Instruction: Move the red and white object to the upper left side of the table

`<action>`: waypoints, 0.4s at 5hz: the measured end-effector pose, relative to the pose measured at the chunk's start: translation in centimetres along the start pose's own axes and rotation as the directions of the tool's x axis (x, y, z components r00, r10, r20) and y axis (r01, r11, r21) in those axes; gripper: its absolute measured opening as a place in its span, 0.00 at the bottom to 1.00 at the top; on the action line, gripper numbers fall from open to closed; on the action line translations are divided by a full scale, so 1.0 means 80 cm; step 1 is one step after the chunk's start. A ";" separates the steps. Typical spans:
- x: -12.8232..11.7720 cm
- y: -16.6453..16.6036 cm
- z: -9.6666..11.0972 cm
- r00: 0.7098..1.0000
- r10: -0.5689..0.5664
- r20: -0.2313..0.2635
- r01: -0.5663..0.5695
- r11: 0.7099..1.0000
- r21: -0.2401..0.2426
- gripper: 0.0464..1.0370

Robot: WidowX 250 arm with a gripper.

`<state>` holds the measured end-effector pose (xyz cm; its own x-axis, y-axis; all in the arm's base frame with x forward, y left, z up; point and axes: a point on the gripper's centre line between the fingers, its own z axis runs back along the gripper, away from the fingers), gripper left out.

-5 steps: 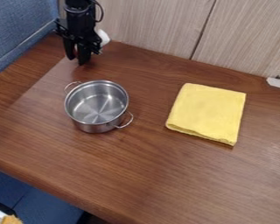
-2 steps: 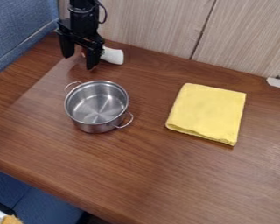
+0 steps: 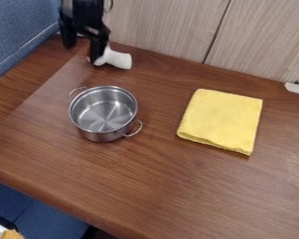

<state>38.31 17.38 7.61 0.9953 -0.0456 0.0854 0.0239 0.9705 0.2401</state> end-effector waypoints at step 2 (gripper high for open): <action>-0.006 0.010 0.061 0.994 0.047 0.099 -0.051 0.998 0.037 0.96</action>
<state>37.36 17.01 12.49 0.9812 -0.0232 0.1917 -0.0301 0.9621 0.2709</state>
